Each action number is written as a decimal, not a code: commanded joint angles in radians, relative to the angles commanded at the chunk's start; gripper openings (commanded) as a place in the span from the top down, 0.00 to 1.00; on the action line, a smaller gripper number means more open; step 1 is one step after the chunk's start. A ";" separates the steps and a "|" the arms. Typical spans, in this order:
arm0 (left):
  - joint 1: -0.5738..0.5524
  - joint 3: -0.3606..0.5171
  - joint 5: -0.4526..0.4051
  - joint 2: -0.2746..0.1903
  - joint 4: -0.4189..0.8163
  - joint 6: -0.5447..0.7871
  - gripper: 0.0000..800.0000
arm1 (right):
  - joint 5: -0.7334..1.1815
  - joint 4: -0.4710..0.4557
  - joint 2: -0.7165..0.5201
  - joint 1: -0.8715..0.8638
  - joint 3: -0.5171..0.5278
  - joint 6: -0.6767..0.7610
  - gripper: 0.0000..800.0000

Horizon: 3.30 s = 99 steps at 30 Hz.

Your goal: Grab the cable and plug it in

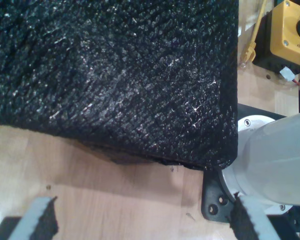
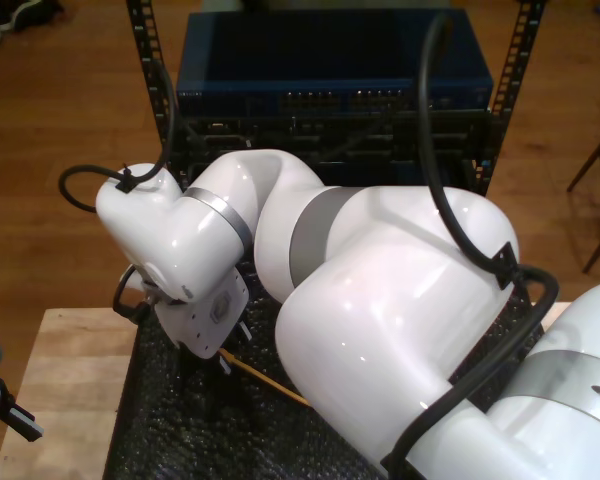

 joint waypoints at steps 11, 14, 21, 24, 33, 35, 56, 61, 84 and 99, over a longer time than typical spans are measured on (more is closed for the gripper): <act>0.000 0.000 0.000 0.000 0.000 0.000 0.00 | 0.000 0.057 0.003 0.000 -0.002 -0.003 0.50; 0.000 0.000 0.000 0.000 0.000 0.000 0.00 | 0.000 0.054 0.003 0.000 -0.003 -0.005 0.55; 0.000 0.000 0.000 0.002 0.000 0.000 0.00 | 0.002 0.051 0.003 0.000 -0.005 -0.005 0.64; 0.000 0.000 0.000 0.000 0.000 0.000 0.00 | 0.002 0.049 0.003 0.000 -0.005 -0.005 0.68; -0.002 0.000 0.000 0.002 0.000 0.000 0.00 | 0.005 0.041 0.017 0.000 -0.009 -0.002 0.91; 0.000 0.000 0.000 0.002 0.000 0.000 0.00 | 0.003 0.041 0.018 -0.002 -0.009 -0.003 0.94; -0.002 -0.006 0.051 0.000 -0.048 0.005 0.00 | 0.006 0.051 -0.201 -0.031 -0.009 -0.482 1.00; -0.002 -0.023 0.121 -0.005 -0.123 0.021 0.00 | 0.018 0.222 -0.287 -0.135 0.048 -0.651 1.00; -0.559 -0.124 -0.005 0.032 -0.557 -0.215 0.00 | 0.083 0.331 -0.784 -0.385 0.431 -0.907 1.00; -0.686 -0.313 -0.054 0.158 -0.778 -0.247 0.00 | 0.091 0.428 -0.942 -0.420 0.499 -0.970 1.00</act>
